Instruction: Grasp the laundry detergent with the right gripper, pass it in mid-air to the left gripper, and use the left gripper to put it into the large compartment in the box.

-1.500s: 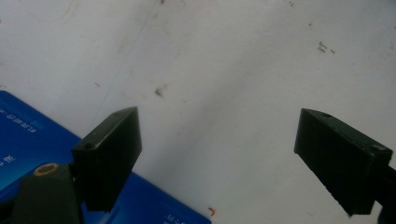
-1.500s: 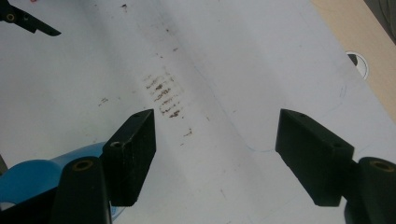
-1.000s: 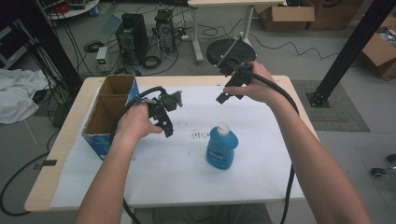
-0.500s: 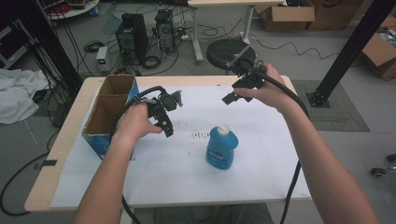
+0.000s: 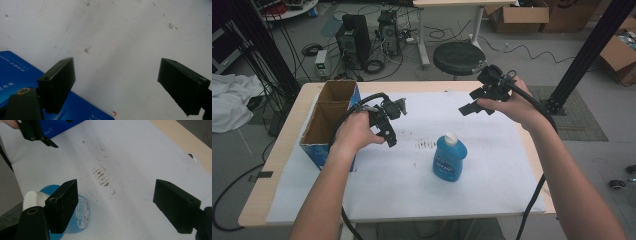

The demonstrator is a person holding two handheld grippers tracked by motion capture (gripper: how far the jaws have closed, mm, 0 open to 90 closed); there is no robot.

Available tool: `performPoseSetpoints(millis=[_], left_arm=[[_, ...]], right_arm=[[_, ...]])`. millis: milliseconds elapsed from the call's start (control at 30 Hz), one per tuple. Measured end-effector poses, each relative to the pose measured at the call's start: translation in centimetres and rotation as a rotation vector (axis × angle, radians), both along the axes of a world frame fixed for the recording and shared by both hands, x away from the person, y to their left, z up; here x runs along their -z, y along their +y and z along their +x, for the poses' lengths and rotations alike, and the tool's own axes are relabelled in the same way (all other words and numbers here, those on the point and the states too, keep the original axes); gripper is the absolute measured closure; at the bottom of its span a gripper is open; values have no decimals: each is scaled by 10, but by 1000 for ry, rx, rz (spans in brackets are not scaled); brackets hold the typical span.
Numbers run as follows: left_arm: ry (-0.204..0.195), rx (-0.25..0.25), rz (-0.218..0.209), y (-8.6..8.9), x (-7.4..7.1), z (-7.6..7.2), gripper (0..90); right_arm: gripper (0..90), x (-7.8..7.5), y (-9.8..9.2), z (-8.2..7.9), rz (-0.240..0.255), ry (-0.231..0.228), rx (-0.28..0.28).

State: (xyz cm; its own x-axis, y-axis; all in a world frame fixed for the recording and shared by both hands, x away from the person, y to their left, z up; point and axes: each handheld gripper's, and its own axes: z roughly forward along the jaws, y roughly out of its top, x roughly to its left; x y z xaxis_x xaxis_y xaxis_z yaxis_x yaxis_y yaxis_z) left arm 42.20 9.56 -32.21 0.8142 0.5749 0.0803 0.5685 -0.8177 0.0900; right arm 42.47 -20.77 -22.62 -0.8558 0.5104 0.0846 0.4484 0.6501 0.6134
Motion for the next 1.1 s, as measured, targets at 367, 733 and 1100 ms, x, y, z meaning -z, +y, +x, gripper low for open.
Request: performPoseSetpoints(millis=[367,733,1100], left_arm=[[5,1,6,-1,2,0,153],[-15,-8,14,0,1,-1,151],[-19,-7,15,1,0,-3,150]], right_arm=[[199,11,-33,-32,128,-62,37],[180,33,-47,-64,206,-105,23],[180,59,-53,-93,251,-135,20]])
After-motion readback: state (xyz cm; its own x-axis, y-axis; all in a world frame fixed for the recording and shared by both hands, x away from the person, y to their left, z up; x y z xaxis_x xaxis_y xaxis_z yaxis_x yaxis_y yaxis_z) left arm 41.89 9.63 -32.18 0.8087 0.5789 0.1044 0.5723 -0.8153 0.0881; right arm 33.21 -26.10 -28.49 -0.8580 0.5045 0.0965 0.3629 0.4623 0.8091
